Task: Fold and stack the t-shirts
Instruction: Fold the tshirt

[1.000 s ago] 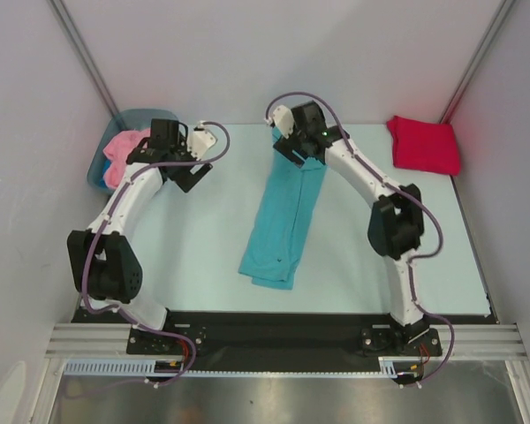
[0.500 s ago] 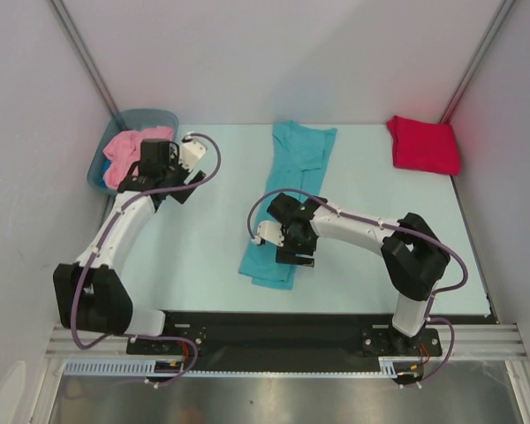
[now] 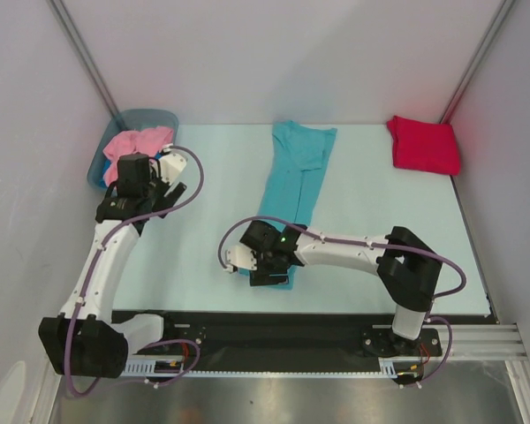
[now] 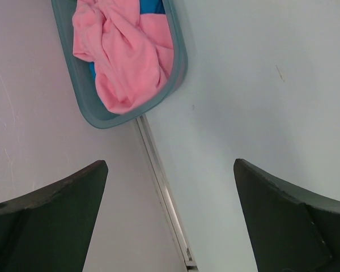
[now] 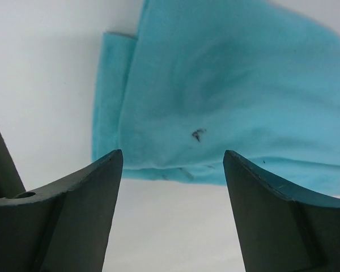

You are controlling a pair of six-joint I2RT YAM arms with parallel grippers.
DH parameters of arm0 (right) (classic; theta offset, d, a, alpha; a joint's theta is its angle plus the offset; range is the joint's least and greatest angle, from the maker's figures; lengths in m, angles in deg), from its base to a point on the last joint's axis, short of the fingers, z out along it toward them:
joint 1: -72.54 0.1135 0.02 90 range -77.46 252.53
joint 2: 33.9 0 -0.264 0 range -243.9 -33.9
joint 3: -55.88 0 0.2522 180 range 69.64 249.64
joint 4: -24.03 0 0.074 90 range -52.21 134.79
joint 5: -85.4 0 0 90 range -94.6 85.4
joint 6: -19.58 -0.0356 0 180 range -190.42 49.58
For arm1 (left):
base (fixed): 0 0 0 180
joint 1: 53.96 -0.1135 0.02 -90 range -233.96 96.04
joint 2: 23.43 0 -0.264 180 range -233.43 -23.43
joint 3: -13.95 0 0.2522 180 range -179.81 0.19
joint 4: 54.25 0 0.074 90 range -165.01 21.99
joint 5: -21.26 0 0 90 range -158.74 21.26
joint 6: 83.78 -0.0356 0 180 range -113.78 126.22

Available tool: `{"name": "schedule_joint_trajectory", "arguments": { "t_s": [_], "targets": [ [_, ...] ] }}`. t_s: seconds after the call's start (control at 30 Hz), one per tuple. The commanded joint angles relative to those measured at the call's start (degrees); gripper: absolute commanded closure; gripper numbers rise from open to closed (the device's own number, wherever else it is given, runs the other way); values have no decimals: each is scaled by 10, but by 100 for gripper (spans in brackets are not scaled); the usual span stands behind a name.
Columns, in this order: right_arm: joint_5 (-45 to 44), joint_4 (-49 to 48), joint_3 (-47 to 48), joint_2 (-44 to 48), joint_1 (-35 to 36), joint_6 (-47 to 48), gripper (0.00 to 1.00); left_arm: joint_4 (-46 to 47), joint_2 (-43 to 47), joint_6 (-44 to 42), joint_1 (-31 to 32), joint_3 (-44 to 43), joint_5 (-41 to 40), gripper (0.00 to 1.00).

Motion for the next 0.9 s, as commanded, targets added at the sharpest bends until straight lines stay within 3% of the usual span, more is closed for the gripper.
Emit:
{"name": "schedule_joint_trajectory", "arguments": {
  "t_s": [0.0, 0.37, 0.6, 0.87],
  "targets": [
    [-43, -39, 3, -5, 24, -15, 22, -31, 21, -14, -6, -13, -23, 0],
    [-49, -36, 17, -33, 96, -34, 21, -37, 23, -6, -6, -25, -27, 0],
    [-52, -43, 40, -54, 103, -55, 20, -46, 24, 0, -6, -43, -22, 0],
    [-125, -135, 6, -78, 90, -49, 20, -60, 23, 7, -5, -70, -9, 0]
  ]
}}
